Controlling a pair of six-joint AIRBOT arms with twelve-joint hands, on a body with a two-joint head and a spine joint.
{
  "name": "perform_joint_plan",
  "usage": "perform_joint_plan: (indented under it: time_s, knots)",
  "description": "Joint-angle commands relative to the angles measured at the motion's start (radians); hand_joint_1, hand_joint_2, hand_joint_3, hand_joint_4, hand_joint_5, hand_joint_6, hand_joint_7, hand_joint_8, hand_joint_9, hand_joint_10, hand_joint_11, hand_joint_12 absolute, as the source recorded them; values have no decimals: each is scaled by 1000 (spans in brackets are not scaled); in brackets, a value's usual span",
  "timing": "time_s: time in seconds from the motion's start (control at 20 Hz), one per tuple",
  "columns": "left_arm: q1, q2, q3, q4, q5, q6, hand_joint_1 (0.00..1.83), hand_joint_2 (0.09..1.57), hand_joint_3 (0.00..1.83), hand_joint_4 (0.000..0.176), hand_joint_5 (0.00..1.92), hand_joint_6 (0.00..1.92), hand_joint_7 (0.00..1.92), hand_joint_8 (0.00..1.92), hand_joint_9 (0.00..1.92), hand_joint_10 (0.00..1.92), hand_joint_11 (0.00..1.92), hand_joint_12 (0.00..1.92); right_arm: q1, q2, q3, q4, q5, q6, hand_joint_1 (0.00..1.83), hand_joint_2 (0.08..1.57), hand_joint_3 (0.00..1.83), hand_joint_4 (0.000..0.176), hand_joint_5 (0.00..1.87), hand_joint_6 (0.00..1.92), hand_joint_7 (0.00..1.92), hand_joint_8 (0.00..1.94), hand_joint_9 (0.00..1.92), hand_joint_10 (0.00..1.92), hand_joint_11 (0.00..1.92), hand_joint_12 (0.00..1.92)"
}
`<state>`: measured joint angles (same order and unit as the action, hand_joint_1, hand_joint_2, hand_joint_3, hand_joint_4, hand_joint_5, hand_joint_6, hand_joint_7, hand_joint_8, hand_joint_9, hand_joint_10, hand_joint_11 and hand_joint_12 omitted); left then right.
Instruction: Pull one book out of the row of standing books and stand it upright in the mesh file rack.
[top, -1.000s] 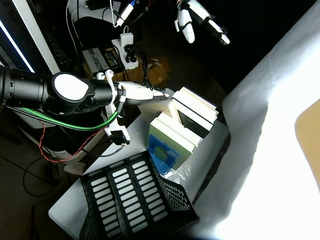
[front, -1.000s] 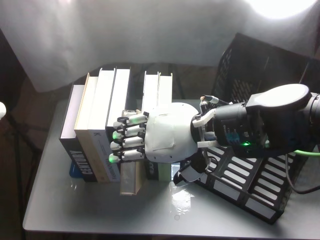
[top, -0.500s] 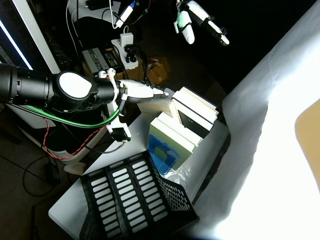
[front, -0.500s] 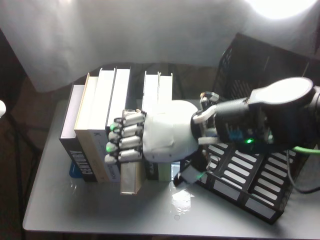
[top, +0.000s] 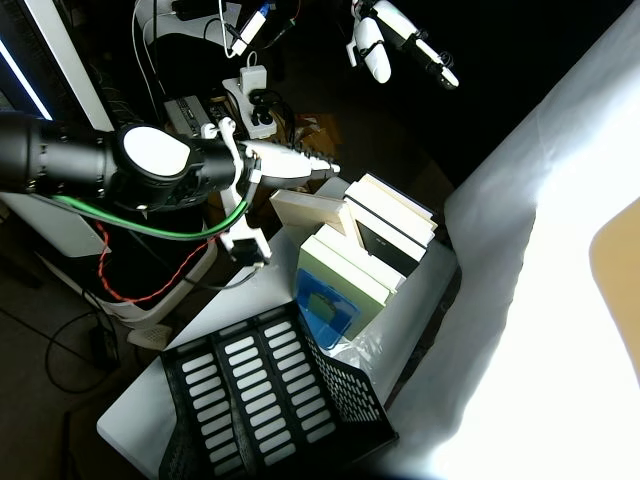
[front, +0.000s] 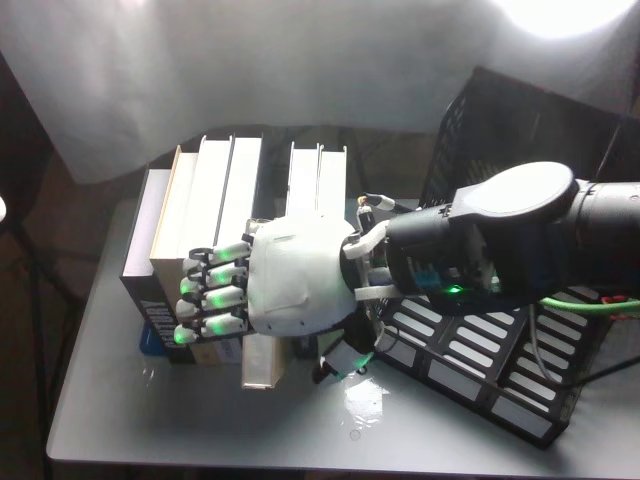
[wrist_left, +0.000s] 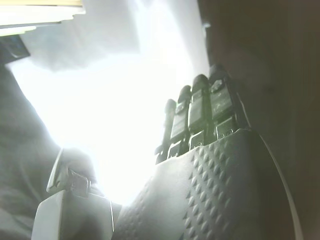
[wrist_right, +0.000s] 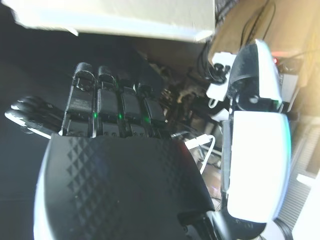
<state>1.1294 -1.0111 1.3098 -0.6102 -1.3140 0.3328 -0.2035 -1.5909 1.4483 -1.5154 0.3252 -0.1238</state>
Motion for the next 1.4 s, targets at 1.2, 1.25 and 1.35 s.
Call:
perform_joint_plan:
  time_s: [1.2,1.25,1.35]
  knots:
    - [25,11,-1,-45,-149,-5,206,1310,5,0,0,0,0,0,0,0,0,0,-53,-101,55,-164,-72,10,885,1041,8,32,0,0,0,0,0,0,0,0]
    - [26,12,-2,-46,-150,-5,224,1313,5,0,0,0,0,0,0,0,0,0,-57,-116,53,-171,-72,10,918,1023,0,32,0,0,0,0,0,0,0,0]
    - [27,15,-4,-46,-155,-5,239,1316,5,0,0,0,0,0,0,0,0,0,-68,-124,48,-192,-75,10,933,1018,0,36,0,0,0,0,0,0,0,0]
